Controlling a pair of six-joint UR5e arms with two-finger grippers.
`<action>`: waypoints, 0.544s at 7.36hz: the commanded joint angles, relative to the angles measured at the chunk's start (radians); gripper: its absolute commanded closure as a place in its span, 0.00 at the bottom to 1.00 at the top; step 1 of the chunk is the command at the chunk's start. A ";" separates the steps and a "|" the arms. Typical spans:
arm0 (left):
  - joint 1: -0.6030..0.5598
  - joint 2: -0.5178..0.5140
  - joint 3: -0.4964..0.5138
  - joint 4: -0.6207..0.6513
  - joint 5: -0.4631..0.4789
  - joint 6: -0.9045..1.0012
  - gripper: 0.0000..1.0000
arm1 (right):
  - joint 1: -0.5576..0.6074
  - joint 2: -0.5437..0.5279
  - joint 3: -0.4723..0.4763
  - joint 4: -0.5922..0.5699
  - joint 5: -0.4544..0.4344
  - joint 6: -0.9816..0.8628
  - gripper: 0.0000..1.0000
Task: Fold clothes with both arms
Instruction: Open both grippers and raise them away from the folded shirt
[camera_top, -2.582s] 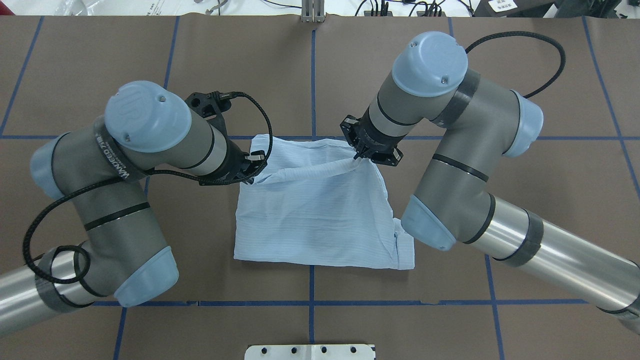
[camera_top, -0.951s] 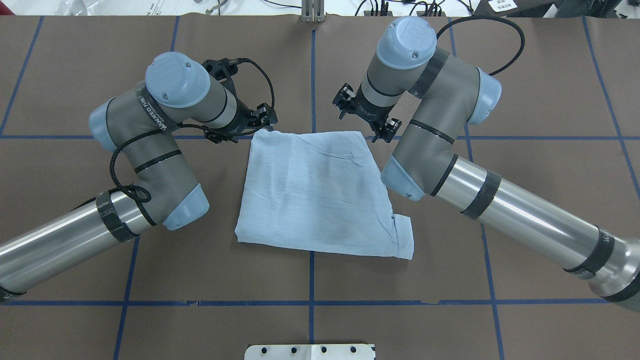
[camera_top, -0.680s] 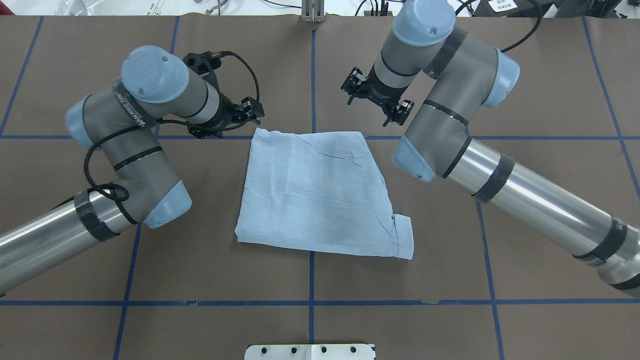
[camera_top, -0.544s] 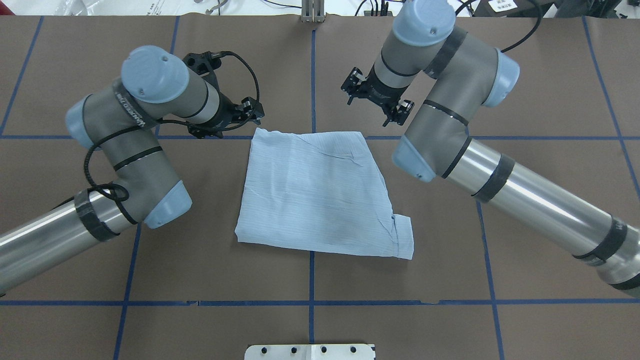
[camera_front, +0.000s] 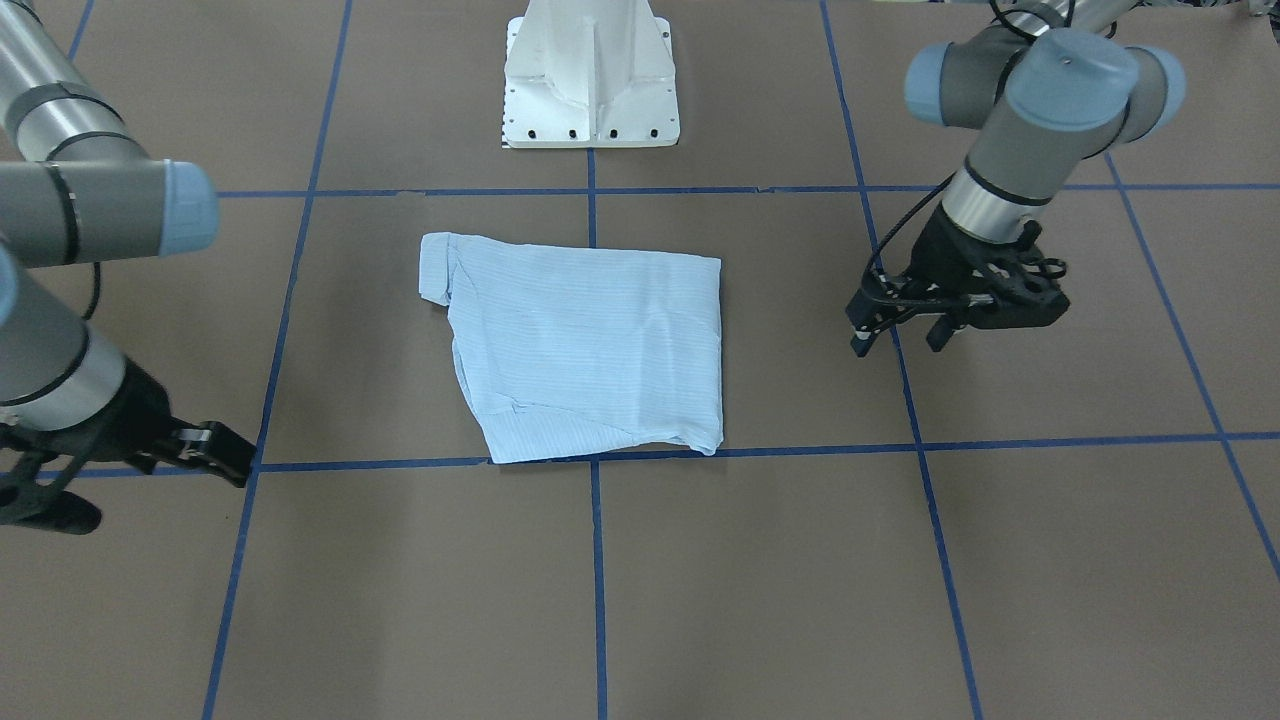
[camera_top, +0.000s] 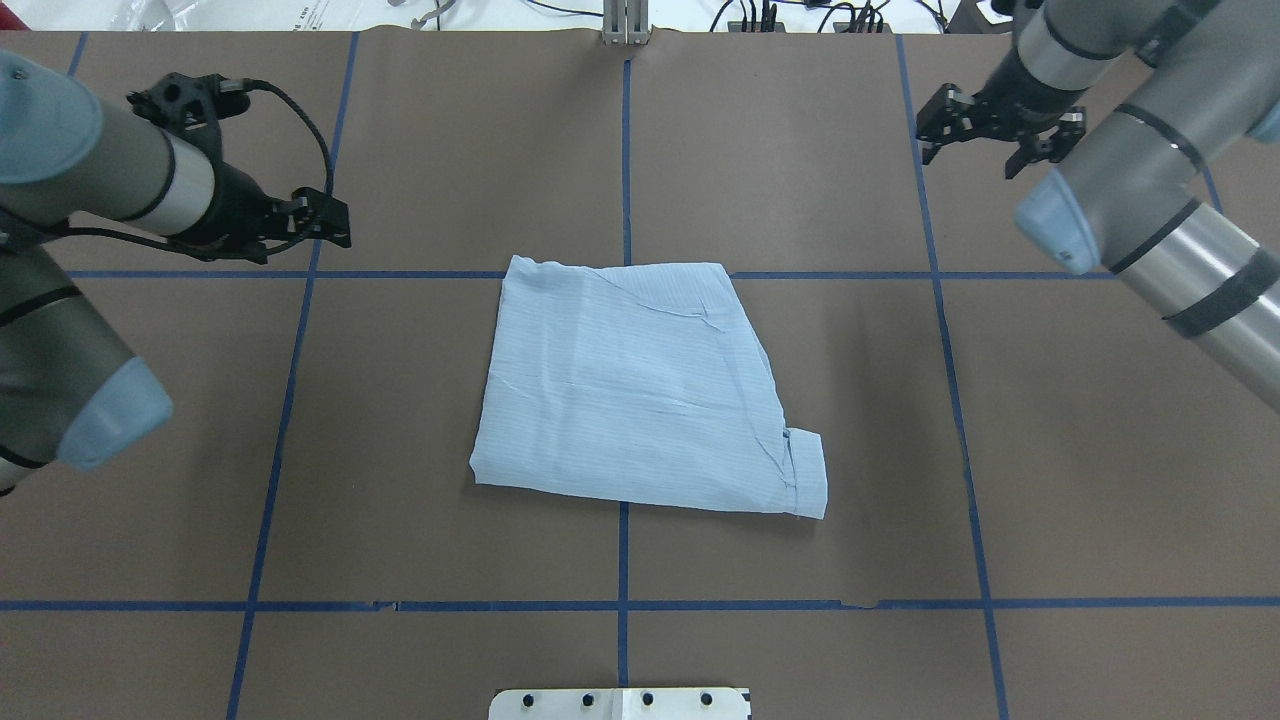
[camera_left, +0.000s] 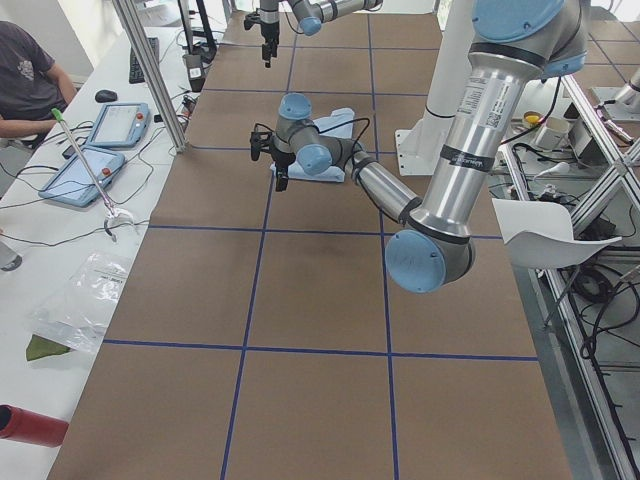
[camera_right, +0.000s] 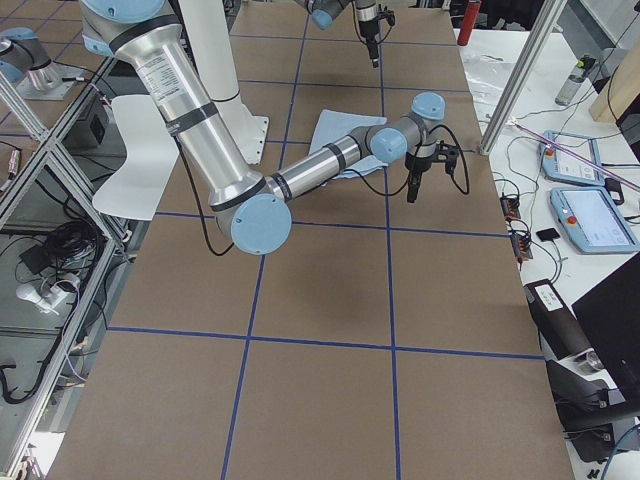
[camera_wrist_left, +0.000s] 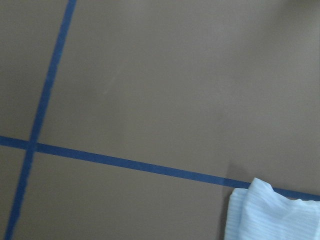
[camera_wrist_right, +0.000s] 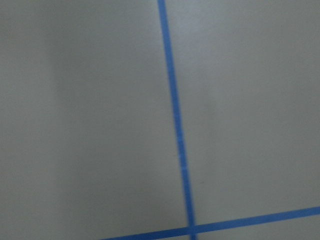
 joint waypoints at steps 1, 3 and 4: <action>-0.148 0.139 -0.055 0.026 -0.074 0.250 0.00 | 0.141 -0.077 -0.008 -0.089 0.008 -0.402 0.00; -0.322 0.260 -0.046 0.026 -0.149 0.549 0.00 | 0.240 -0.163 -0.006 -0.102 0.066 -0.601 0.00; -0.397 0.315 -0.035 0.026 -0.192 0.705 0.00 | 0.296 -0.221 -0.005 -0.104 0.098 -0.700 0.00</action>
